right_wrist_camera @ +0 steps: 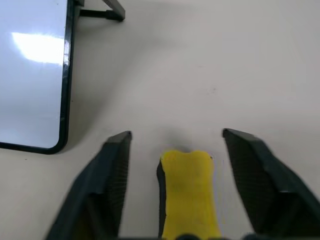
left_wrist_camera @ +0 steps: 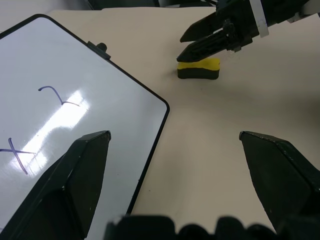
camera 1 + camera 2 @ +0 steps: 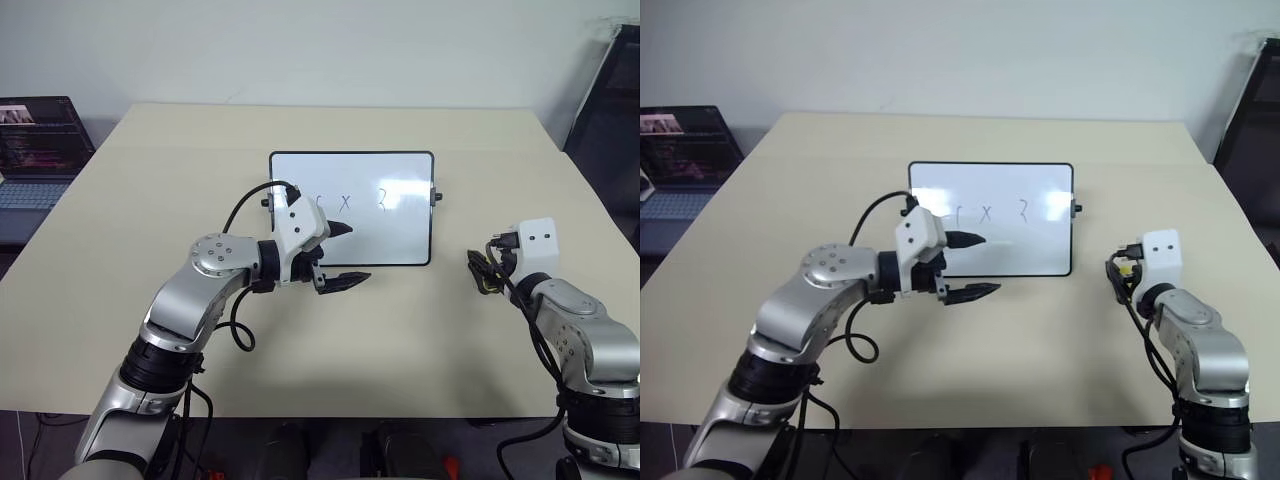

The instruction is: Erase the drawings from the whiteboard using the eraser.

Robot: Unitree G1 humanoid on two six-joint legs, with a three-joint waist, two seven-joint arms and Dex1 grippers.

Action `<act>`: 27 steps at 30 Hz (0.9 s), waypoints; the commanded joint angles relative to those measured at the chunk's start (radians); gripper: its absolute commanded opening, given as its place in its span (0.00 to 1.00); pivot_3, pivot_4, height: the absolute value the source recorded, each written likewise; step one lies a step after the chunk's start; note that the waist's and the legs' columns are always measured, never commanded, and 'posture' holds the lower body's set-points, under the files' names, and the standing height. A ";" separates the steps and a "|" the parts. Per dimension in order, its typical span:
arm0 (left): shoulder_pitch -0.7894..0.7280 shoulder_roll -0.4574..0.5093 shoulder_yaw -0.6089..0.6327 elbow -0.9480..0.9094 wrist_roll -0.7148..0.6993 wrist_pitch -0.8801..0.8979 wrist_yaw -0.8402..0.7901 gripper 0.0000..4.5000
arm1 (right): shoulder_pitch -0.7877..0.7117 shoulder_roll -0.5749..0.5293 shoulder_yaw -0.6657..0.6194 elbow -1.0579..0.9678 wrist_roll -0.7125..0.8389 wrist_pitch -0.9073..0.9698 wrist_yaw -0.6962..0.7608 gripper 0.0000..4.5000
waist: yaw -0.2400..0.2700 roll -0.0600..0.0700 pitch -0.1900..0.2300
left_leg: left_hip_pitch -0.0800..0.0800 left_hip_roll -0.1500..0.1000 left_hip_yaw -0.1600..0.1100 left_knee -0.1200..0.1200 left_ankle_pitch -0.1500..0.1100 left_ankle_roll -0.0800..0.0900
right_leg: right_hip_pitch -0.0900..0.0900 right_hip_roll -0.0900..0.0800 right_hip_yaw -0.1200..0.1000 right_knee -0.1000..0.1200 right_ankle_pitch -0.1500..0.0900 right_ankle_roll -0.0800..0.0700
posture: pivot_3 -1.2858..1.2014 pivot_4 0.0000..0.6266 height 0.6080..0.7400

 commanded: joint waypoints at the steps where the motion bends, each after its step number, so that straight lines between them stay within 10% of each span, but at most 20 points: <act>1: -0.023 -0.002 0.011 -0.023 -0.013 -0.018 -0.009 1.00 | 0.000 -0.027 -0.039 -0.014 0.025 0.027 0.023 0.92 | 0.000 0.000 0.000 | 0.000 0.000 0.000 0.000 0.000 0.000 | 0.000 0.000 0.000 0.000 0.000 0.000 | 0.52 0.24 1.00; 24: -0.029 -0.005 0.000 -0.010 -0.002 -0.041 -0.043 1.00 | -0.052 -0.053 -0.040 0.129 0.050 0.012 0.076 0.92 | -0.001 0.000 0.000 | 0.000 0.000 0.001 0.000 0.000 0.000 | 0.000 0.000 0.000 0.000 0.000 0.000 | 0.52 0.24 1.00; 27: -0.025 -0.003 0.001 -0.017 -0.004 -0.037 -0.042 1.00 | -0.049 -0.057 -0.029 0.140 0.043 0.008 0.078 0.79 | -0.001 0.000 0.000 | 0.000 0.000 0.001 0.000 0.000 0.000 | 0.000 0.000 0.000 0.000 0.000 0.000 | 0.52 0.24 1.00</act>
